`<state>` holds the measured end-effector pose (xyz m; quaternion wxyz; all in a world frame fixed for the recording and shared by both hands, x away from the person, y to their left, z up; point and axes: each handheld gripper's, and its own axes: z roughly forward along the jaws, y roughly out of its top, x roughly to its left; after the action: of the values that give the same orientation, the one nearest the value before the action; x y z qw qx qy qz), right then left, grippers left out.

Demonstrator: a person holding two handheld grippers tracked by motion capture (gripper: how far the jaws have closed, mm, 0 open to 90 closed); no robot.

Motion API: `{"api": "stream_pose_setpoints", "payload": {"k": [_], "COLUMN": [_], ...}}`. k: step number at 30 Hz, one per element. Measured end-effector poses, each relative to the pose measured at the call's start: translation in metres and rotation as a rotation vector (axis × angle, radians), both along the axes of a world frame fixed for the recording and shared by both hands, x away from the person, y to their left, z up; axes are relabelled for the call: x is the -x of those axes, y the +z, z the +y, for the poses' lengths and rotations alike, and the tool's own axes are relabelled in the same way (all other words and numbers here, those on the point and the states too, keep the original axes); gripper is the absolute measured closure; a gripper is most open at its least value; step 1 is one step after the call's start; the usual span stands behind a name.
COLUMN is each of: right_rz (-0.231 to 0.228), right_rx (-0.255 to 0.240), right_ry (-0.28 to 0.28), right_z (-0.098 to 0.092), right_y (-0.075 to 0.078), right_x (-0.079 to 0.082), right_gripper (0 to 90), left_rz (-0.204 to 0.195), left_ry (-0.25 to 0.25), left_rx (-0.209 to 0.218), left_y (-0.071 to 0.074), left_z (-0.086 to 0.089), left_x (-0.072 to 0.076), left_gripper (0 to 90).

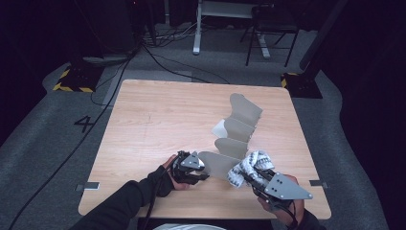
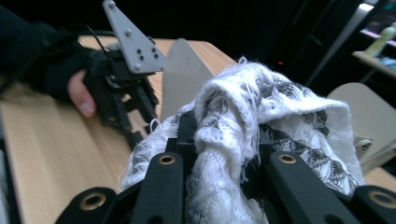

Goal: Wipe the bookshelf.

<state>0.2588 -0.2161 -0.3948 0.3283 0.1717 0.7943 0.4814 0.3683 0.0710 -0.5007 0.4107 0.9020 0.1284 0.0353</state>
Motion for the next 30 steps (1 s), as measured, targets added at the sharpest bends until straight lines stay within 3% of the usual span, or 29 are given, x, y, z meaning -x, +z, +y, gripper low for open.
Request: {"api": "stream_pose_setpoints", "payload": {"k": [4,6,7,8,10,13,14,16,19,21,25,28,30], "right_rz": [0.011,-0.001,0.006,0.021,0.077,0.121,0.136,0.158,0.180,0.195,0.200,0.174,0.146], "right_rx": [0.018,0.062,0.079,0.091,0.126,0.178,0.193,0.203,0.207,0.213,0.235,0.226,0.212], "right_ry": [-0.010,-0.023,-0.028,-0.030,-0.028,-0.021,-0.016,-0.014,-0.006,-0.006,-0.004,-0.016,-0.023], "right_z": [0.003,0.006,0.007,0.007,0.010,0.015,0.017,0.019,0.021,0.023,0.025,0.023,0.021], "right_y": [-0.008,-0.017,-0.022,-0.029,-0.044,-0.061,-0.066,-0.071,-0.075,-0.079,-0.084,-0.079,-0.073], "right_x": [-0.006,-0.011,-0.014,-0.017,-0.025,-0.032,-0.034,-0.037,-0.039,-0.041,-0.043,-0.041,-0.038], "right_gripper": [74.2,74.2,74.4,74.5,74.8,75.0,74.9,74.9,74.9,74.9,74.9,75.2,75.4], "left_rz": [-0.004,-0.009,0.013,0.027,0.019,0.029,0.030,0.021,0.028,0.015,-0.016,0.015,0.059], "left_ry": [-0.027,-0.043,-0.055,-0.059,-0.063,-0.038,-0.028,-0.023,0.014,0.053,0.027,0.030,0.030], "left_rx": [-0.007,-0.019,-0.019,-0.018,-0.022,-0.014,-0.017,-0.022,-0.018,-0.038,-0.039,-0.024,-0.001], "left_y": [0.000,0.000,0.000,0.000,0.000,-0.001,-0.001,0.000,-0.001,0.000,-0.001,-0.001,-0.001], "left_z": [-0.005,-0.010,-0.012,-0.014,-0.017,-0.018,-0.018,-0.018,-0.019,-0.019,-0.017,-0.015,-0.014], "left_x": [0.003,0.005,0.004,0.004,0.004,0.002,0.002,0.001,-0.003,-0.006,-0.013,-0.017,-0.021], "left_gripper": [68.4,68.7,69.4,71.9,71.9,71.7,66.6,64.8,59.6,56.5,59.0,63.0,63.0]}}
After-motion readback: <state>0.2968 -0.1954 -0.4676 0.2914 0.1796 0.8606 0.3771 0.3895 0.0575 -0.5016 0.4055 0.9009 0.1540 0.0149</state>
